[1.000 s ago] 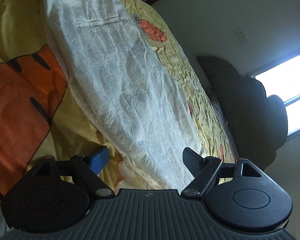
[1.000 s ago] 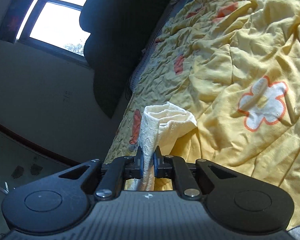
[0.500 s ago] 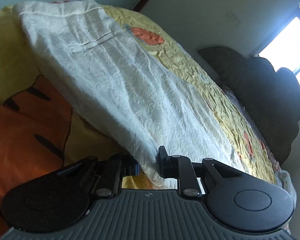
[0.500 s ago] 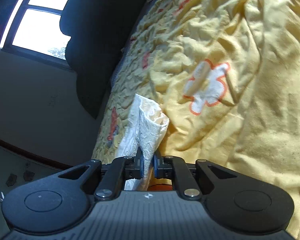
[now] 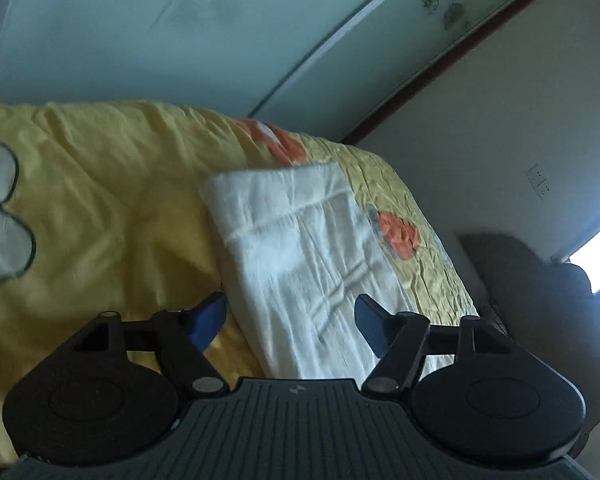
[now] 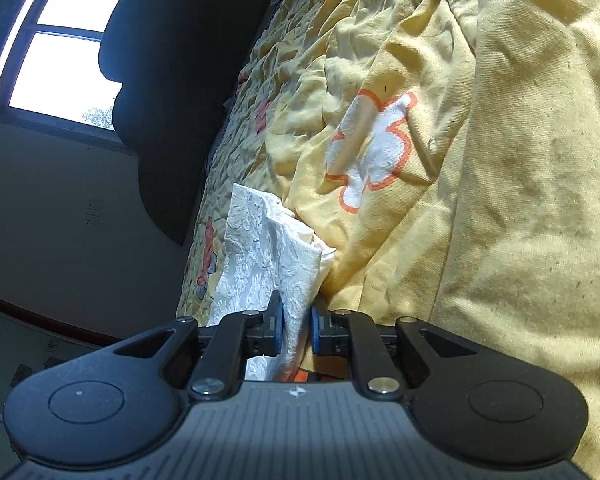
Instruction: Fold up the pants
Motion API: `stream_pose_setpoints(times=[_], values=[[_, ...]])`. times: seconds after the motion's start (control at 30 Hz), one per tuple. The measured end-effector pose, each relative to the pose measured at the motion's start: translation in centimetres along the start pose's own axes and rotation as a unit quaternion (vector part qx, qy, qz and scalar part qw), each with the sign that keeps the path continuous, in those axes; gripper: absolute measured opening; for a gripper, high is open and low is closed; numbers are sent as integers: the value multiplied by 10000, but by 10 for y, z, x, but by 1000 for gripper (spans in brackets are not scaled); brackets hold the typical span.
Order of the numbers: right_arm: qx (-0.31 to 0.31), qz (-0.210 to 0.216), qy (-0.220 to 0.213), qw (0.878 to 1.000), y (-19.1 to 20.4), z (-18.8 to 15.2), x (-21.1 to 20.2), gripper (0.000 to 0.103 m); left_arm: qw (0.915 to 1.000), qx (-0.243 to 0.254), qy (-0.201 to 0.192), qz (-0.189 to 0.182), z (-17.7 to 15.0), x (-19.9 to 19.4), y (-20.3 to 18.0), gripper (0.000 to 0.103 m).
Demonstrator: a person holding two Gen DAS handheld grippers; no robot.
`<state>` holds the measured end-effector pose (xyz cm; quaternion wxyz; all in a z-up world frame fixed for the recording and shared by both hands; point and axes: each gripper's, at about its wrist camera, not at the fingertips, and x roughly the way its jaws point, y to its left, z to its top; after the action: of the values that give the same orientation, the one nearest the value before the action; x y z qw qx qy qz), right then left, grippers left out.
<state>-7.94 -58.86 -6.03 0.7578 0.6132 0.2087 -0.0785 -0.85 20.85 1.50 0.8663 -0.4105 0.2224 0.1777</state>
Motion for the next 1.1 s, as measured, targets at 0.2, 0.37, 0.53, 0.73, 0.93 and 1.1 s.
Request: stream_pose_setpoints(times=[0.2,0.37,0.53,0.73,0.93,1.1], values=[[87,-155,-18,9998,4,-2,0,12,9877,1544,-229,105,11,-5,-29,6],[-126,-268,65,9995,11,-3,6,10,9782,2048,108,331,13,1,-24,6],[-178,-282,37,9994,14,-4,9,9,9797,1919,205,536,1,14,-11,7],[154,-60,-19,9999,5,-2,6,13,9711,2285,173,673,7,-2,-15,45],[273,-29,-755,9968,3,-2,-32,56,9638,2492,-790,519,5,-64,-40,63],[368,-17,-315,9988,3,7,-27,70,9513,2979,-618,-495,-29,-77,-100,70]])
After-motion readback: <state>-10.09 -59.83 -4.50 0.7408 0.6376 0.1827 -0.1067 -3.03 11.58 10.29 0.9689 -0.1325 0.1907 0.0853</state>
